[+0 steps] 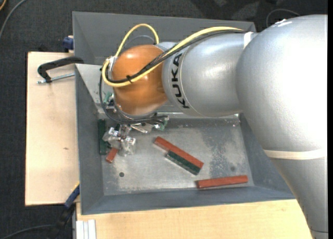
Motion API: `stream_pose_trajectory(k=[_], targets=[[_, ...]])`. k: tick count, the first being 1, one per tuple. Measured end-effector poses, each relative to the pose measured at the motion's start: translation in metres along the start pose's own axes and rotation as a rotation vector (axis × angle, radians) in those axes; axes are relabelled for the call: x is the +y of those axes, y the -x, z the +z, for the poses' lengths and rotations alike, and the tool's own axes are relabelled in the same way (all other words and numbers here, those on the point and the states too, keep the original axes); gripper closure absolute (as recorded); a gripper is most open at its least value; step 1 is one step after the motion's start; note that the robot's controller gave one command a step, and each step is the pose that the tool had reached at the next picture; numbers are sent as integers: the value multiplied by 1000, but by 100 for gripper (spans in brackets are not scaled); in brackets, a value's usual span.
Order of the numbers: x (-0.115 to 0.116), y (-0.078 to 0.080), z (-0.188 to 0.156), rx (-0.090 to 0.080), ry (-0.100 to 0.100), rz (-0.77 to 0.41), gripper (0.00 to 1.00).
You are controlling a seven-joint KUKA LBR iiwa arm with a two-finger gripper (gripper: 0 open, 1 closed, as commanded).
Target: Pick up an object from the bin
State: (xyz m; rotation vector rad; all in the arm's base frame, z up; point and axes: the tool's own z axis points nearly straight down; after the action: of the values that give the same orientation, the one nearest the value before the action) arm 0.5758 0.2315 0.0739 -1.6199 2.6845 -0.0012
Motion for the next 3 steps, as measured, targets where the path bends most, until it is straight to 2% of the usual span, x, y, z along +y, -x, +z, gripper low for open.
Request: stream_pose_trajectory(k=[1,2,3], targets=[[-1,-4,3,10,1,0,0],[-27,10,3,8,0,-12,0],[-26,11,0,5,1,-13,100]])
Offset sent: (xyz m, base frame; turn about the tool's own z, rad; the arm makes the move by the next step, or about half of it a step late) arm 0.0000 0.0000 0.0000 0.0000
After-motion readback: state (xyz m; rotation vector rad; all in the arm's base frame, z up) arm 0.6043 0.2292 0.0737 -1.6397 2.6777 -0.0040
